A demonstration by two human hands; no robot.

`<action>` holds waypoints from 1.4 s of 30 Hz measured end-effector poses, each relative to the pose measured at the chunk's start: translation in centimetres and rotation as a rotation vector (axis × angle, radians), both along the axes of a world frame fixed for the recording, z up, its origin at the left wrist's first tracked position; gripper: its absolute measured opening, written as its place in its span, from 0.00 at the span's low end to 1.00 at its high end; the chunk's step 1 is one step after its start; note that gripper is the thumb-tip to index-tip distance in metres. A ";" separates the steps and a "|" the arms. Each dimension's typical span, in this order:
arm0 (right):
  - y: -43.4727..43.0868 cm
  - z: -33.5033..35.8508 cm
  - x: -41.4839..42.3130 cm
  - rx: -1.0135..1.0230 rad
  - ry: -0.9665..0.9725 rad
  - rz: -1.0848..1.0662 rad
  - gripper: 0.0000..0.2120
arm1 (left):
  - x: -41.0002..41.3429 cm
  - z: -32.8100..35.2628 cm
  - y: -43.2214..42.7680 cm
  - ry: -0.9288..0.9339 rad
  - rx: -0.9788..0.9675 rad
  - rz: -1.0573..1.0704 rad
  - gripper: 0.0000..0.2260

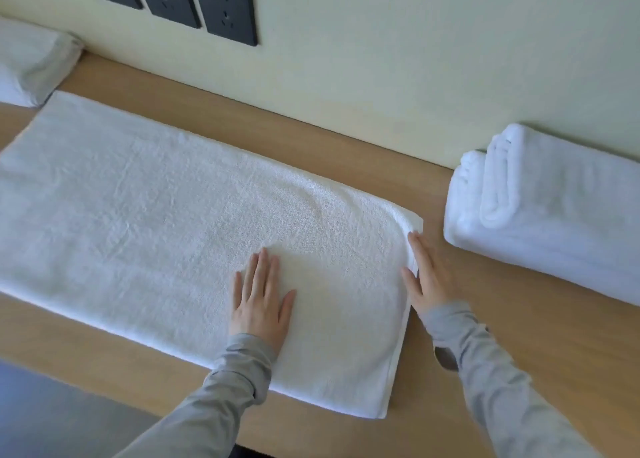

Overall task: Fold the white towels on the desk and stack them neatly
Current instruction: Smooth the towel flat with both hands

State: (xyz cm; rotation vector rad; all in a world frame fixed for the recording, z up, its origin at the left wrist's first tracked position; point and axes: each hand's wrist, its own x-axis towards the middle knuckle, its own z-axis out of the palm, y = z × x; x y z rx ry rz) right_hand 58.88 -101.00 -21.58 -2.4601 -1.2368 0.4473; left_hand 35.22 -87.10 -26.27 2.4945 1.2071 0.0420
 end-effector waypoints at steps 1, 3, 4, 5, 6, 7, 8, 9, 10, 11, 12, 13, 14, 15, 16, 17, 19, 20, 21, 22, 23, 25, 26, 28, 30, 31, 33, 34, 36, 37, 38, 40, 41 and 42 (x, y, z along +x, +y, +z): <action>1.4 0.1 1.3 -0.011 -0.007 0.020 0.26 | 0.0 0.3 -0.7 -0.051 -0.017 0.061 0.34; 4.0 0.1 3.8 -0.079 -0.010 0.060 0.27 | -0.3 1.2 -3.2 -0.173 -0.057 0.288 0.29; 5.3 0.0 4.9 -0.124 0.002 0.075 0.27 | -0.4 1.7 -4.9 -0.251 -0.071 0.456 0.28; 6.5 -0.1 6.0 -0.173 0.017 0.085 0.28 | -0.5 2.1 -6.6 -0.318 -0.077 0.645 0.29; 7.4 -0.2 6.9 -0.222 0.029 0.095 0.29 | -0.5 2.5 -8.3 -0.367 -0.089 0.841 0.30; 8.2 -0.4 7.7 -0.260 0.038 0.104 0.29 | -0.5 2.9 -9.8 -0.411 -0.130 1.027 0.32; 8.7 -0.5 8.3 -0.285 0.050 0.108 0.29 | -0.4 3.4 -11.2 -0.466 -0.212 1.188 0.33; 9.0 -0.7 8.9 -0.289 0.070 0.110 0.29 | 0.0 3.8 -12.4 -0.537 -0.321 1.316 0.34; 9.2 -0.8 9.3 -0.268 0.107 0.105 0.29 | 0.6 3.9 -13.6 -0.614 -0.435 1.412 0.35; 9.3 -0.8 9.7 -0.228 0.165 0.092 0.28 | 1.4 4.0 -14.6 -0.675 -0.540 1.482 0.35; 9.4 -0.9 10.1 -0.188 0.235 0.074 0.27 | 2.1 4.0 -15.4 -0.712 -0.629 1.528 0.33; 9.5 -0.9 10.5 -0.166 0.297 0.059 0.26 | 2.9 4.1 -16.2 -0.744 -0.702 1.555 0.29; 9.6 -0.9 10.8 -0.173 0.339 0.052 0.25 | 3.7 4.1 -16.8 -0.780 -0.751 1.578 0.22; 9.7 -0.9 11.1 -0.201 0.362 0.051 0.25 | 4.3 4.0 -17.3 -0.804 -0.791 1.605 0.15; 9.9 -0.9 11.4 -0.235 0.369 0.052 0.25 | 4.9 3.9 -17.6 -0.819 -0.825 1.631 0.12; 10.1 -0.9 11.6 -0.265 0.366 0.057 0.24 | 5.4 3.8 -17.9 -0.821 -0.859 1.650 0.13; 10.6 -0.8 12.0 -0.297 0.354 0.076 0.24 | 6.2 3.7 -18.5 -0.830 -0.932 1.667 0.14; 10.9 -0.8 12.2 -0.305 0.350 0.089 0.24 | 6.4 3.6 -18.9 -0.842 -0.948 1.669 0.14; 11.1 -0.8 12.3 -0.313 0.345 0.102 0.24 | 6.5 3.5 -19.3 -0.849 -0.952 1.668 0.14; 11.2 -0.8 12.3 -0.319 0.339 0.113 0.24 | 6.4 3.5 -19.7 -0.855 -0.946 1.662 0.14; 11.3 -0.9 12.3 -0.325 0.336 0.122 0.25 | 6.3 3.5 -20.1 -0.863 -0.933 1.661 0.13; 11.3 -1.1 12.2 -0.364 0.349 0.125 0.28 | 6.0 3.5 -20.6 -0.895 -0.908 1.674 0.14; 11.3 -1.1 12.1 -0.395 0.364 0.121 0.31 | 5.9 3.6 -20.7 -0.927 -0.905 1.684 0.14; 11.4 -1.2 11.9 -0.427 0.411 0.092 0.35 | 5.8 3.9 -20.6 -0.982 -0.920 1.688 0.15; 11.5 -1.1 12.1 -0.422 0.468 0.034 0.38 | 5.9 4.2 -20.4 -0.991 -0.932 1.674 0.16; 11.4 -1.1 12.2 -0.425 0.495 0.017 0.40 | 5.9 4.4 -20.3 -0.994 -0.937 1.670 0.16; 11.4 -1.0 12.2 -0.419 0.540 0.004 0.41 | 5.8 4.7 -20.3 -0.998 -0.947 1.668 0.14; 11.5 -1.0 12.2 -0.408 0.552 0.000 0.42 | 5.8 4.8 -20.4 -0.995 -0.954 1.669 0.14; 11.8 -0.8 12.3 -0.390 0.558 -0.010 0.41 | 5.8 5.0 -20.4 -0.990 -0.970 1.676 0.12; 12.0 -0.7 12.4 -0.390 0.558 -0.013 0.41 | 5.8 5.0 -20.4 -0.992 -0.979 1.680 0.11; 12.2 -0.6 12.5 -0.393 0.556 -0.013 0.40 | 5.8 5.1 -20.3 -0.997 -0.987 1.683 0.11; 12.3 -0.4 12.5 -0.394 0.568 -0.008 0.38 | 5.7 5.4 -20.2 -1.010 -1.003 1.682 0.10; 12.3 -0.3 12.6 -0.383 0.585 -0.006 0.37 | 5.7 5.7 -20.2 -1.022 -1.011 1.680 0.09; 12.4 -0.2 12.6 -0.367 0.603 -0.008 0.35 | 5.7 6.0 -20.2 -1.035 -1.019 1.676 0.09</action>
